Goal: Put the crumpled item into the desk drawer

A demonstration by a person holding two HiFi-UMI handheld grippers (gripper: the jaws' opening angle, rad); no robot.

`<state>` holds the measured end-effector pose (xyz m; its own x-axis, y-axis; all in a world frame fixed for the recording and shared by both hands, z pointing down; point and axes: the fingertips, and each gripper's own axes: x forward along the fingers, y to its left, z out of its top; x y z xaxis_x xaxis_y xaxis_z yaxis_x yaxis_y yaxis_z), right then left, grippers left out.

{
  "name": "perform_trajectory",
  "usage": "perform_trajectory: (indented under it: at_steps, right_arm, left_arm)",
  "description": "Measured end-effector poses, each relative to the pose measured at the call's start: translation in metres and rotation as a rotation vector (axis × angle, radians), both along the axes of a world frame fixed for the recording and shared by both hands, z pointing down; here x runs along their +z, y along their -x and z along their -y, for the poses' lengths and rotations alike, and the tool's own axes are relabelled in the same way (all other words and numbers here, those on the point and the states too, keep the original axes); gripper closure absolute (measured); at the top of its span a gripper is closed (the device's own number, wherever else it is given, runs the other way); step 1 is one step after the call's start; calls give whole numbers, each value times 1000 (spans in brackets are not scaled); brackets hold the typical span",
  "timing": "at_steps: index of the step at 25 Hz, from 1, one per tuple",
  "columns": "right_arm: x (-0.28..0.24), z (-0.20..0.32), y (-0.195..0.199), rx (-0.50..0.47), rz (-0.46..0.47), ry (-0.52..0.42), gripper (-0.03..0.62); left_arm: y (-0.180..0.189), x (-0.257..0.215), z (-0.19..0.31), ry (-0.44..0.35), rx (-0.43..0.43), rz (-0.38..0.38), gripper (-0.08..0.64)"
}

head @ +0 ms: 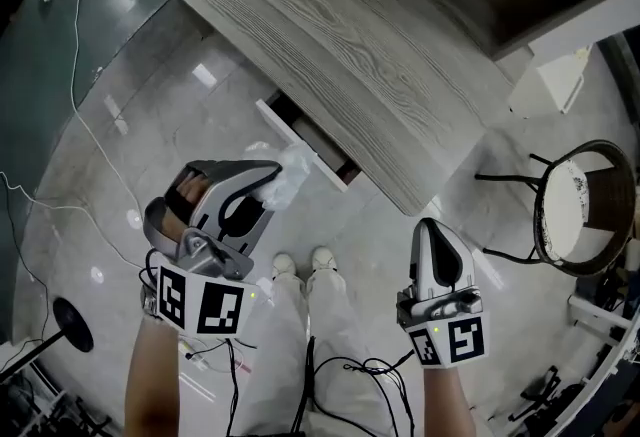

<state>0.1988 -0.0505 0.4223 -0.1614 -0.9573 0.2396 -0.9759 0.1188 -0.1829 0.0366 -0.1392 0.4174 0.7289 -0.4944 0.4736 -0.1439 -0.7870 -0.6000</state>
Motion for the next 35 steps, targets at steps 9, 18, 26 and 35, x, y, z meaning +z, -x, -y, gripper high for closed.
perform_trajectory:
  at_steps: [9, 18, 26, 35]
  right_arm:
    - [4, -9, -21, 47, -35, 28, 583]
    - [10, -11, -26, 61, -26, 47, 583]
    - [15, -10, -26, 61, -31, 61, 583]
    - [18, -8, -20, 46, -35, 71, 583]
  left_arm:
    - [-24, 51, 18, -67, 184, 266, 508]
    - [-38, 73, 34, -121, 291, 404, 508]
    - [-43, 87, 39, -110, 344, 457, 508]
    - [-36, 91, 42, -49, 293, 446, 428]
